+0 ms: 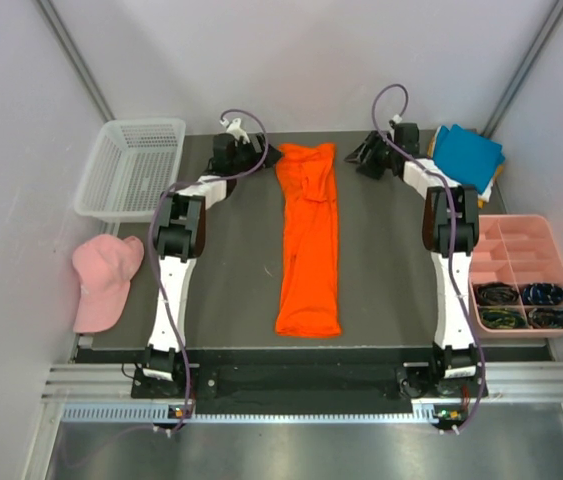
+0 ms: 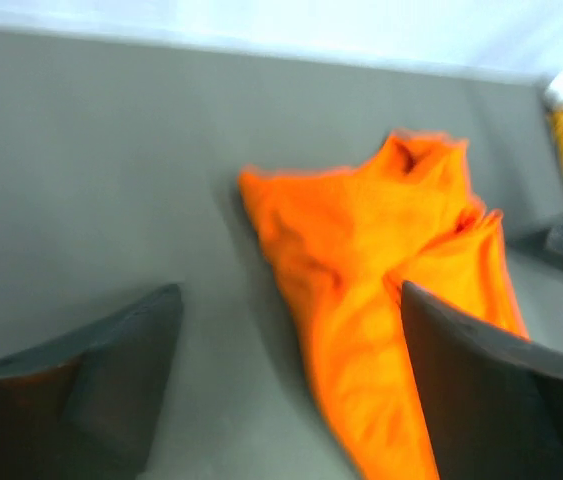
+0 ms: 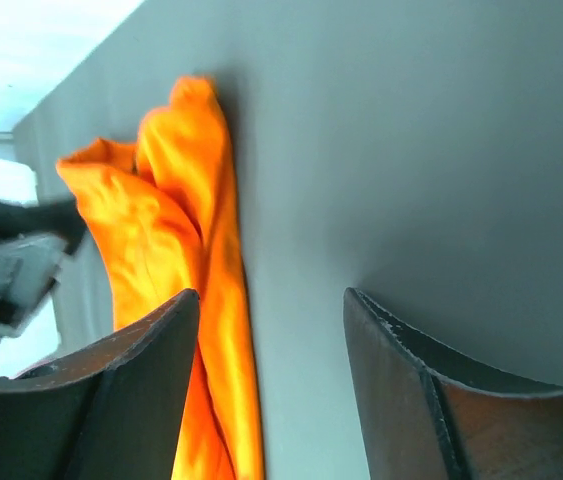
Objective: Fold and stack the t-shirts
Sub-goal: Rotate the tshirt 90 degrees
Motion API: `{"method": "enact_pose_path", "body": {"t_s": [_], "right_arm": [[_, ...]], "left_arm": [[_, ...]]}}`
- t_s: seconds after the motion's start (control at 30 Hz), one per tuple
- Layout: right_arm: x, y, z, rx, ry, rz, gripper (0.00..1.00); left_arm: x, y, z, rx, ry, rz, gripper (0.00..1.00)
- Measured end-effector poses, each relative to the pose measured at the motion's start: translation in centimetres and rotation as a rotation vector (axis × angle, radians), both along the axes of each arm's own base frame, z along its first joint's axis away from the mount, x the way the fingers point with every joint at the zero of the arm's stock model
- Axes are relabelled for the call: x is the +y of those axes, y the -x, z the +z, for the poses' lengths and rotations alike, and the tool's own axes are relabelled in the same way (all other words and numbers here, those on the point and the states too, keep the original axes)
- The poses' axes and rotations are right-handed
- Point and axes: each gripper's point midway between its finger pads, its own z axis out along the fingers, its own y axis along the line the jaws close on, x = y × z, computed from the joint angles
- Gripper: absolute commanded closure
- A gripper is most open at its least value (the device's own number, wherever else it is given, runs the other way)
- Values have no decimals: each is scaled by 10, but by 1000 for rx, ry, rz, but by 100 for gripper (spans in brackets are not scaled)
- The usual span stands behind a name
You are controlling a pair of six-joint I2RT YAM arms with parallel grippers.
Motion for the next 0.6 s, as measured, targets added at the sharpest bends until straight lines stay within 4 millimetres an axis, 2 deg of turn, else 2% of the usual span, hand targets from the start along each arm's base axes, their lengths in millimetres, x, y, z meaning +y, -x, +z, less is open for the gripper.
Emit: {"method": "enact_pose_path", "body": {"t_s": [0.17, 0.3, 0.4, 0.53, 0.6], "right_arm": [[-11, 35, -2, 43, 24, -13, 39], [-15, 75, -4, 97, 39, -16, 40], [-15, 114, -7, 155, 63, -16, 40], [-11, 174, -11, 233, 101, -4, 39], [0, 211, -13, 268, 121, 28, 32]], "left_arm": [[11, -2, 8, -23, 6, 18, 1], [17, 14, 9, 10, 4, 25, 1], [21, 44, 11, 65, 12, 31, 1], [28, 107, 18, 156, 34, 63, 1], [29, 139, 25, 189, 36, 81, 1]]}}
